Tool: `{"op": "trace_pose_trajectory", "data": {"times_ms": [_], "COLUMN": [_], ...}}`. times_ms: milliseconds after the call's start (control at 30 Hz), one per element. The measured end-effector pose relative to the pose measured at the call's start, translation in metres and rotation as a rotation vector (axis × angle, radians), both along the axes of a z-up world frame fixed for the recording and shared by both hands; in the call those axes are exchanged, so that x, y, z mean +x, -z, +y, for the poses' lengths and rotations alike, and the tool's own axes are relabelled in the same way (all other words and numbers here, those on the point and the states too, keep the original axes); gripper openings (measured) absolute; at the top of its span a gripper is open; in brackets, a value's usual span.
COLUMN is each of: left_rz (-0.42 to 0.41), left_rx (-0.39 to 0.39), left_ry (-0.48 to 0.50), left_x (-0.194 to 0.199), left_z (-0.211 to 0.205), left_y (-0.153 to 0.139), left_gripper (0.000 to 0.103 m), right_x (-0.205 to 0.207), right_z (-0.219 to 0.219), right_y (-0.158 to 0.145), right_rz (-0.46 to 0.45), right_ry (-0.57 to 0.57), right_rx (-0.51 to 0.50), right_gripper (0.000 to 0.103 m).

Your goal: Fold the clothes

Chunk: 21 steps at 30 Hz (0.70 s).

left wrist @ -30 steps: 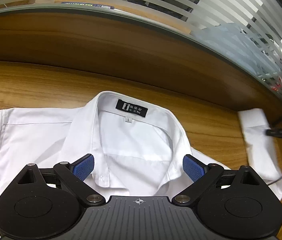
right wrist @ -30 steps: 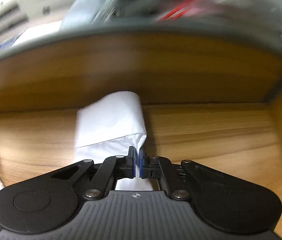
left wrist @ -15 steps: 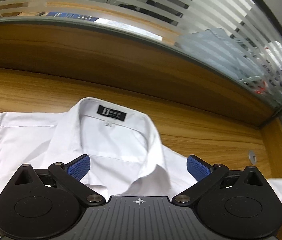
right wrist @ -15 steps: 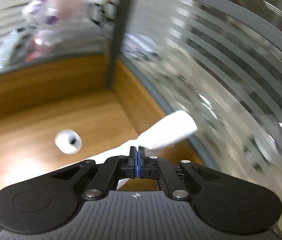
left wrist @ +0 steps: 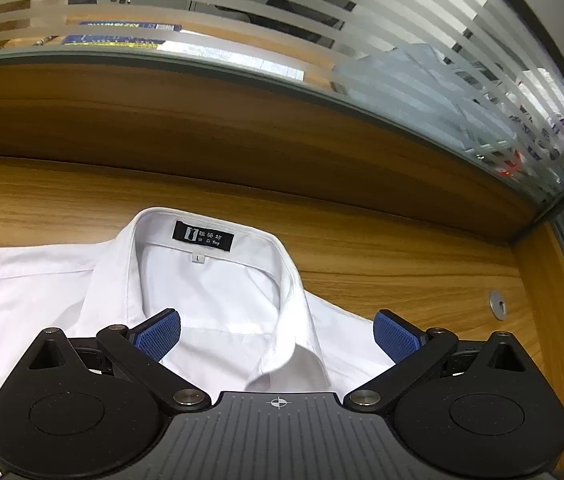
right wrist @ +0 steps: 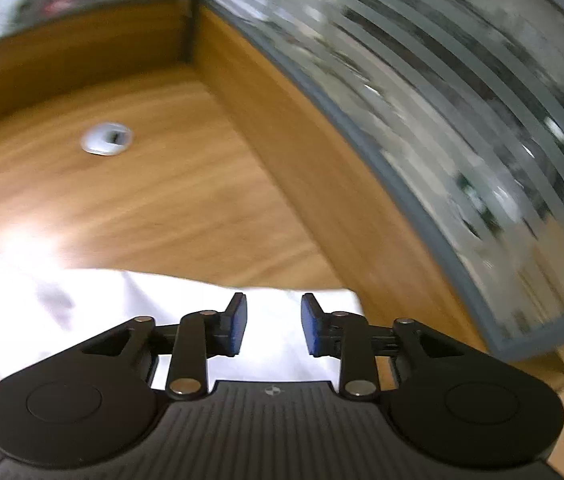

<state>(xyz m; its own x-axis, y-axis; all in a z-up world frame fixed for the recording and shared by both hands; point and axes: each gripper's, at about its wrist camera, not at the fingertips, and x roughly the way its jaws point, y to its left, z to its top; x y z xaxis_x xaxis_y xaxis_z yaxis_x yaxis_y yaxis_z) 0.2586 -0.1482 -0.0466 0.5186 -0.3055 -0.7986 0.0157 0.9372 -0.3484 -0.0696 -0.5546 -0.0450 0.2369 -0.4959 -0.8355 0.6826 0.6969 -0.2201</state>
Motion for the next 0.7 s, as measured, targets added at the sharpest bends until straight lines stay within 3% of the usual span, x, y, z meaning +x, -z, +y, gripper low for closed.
{"op": "trace_pose_trajectory", "data": {"times_ms": [133,367,433,700], "left_rz": [0.041,0.213,0.24,0.346], "left_rx": [-0.032,-0.193,-0.2,-0.147], "left_ry": [0.017,0.029,0.028,0.092], "left_x": [0.021,0.064,0.075,0.114], "left_z": [0.001,0.005,0.003,-0.024], "left_y": [0.01,0.044,0.054,0.086], "left_gripper": [0.102,0.102,0.1,0.074], "right_x": [0.031,0.108,0.131,0.221], "right_z": [0.018,0.045,0.05,0.083], "right_y": [-0.007,0.01,0.018,0.058], "right_rz": [-0.081,-0.131,-0.137,-0.104], "right_ry": [-0.185,-0.429,-0.496,-0.696], "right_rx": [0.056,0.177,0.219,0.384], "right_gripper": [0.053,0.055,0.055,0.055]}}
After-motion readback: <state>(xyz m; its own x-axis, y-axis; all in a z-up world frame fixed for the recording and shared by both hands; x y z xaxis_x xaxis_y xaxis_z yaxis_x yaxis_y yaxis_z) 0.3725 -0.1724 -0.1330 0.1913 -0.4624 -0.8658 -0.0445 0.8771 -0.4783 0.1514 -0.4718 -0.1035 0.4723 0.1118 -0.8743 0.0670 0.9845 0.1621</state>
